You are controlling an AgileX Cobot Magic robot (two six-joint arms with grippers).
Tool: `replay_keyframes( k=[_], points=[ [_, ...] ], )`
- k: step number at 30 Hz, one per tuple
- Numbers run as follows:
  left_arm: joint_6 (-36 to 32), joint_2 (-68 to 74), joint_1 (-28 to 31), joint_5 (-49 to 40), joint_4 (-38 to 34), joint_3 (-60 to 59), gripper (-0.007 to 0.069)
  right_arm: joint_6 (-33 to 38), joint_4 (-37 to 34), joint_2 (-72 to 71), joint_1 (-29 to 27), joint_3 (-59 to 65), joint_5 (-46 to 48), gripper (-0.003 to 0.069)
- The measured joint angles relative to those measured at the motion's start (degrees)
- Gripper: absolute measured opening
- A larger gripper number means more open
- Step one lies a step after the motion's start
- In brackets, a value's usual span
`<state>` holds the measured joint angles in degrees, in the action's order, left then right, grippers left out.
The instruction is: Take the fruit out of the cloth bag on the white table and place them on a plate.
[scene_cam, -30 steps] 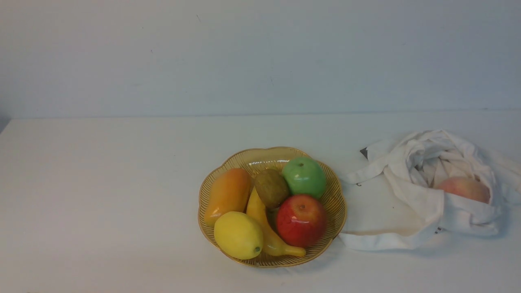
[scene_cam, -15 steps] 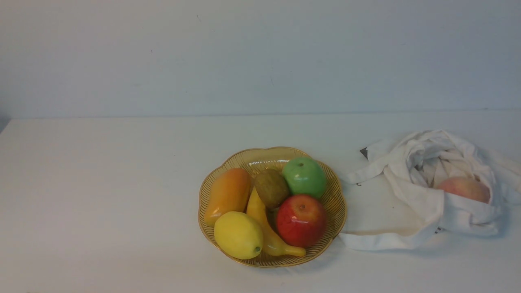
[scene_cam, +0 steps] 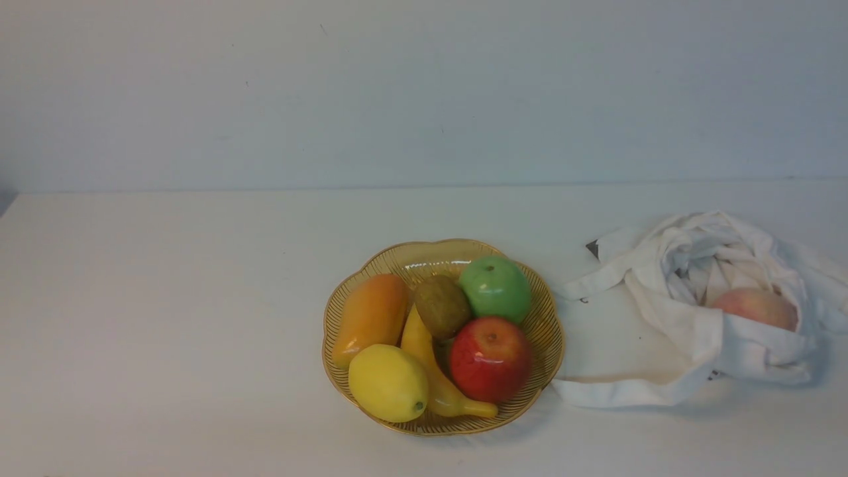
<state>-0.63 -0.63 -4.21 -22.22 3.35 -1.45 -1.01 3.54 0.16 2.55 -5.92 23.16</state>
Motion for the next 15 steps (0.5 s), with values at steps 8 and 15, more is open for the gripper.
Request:
replay_keyframes(
  k=[8,15],
  points=[
    [0.0,0.0,0.0,0.01,0.0,0.0,-0.0008,-0.03,-0.24,-0.64,-2.66,6.92,0.0,-0.0011],
    [0.0,0.0,0.0,0.01,0.0,0.0,-0.0008,-2.85,-0.24,-0.64,-2.66,6.92,0.0,-0.0011]
  ],
)
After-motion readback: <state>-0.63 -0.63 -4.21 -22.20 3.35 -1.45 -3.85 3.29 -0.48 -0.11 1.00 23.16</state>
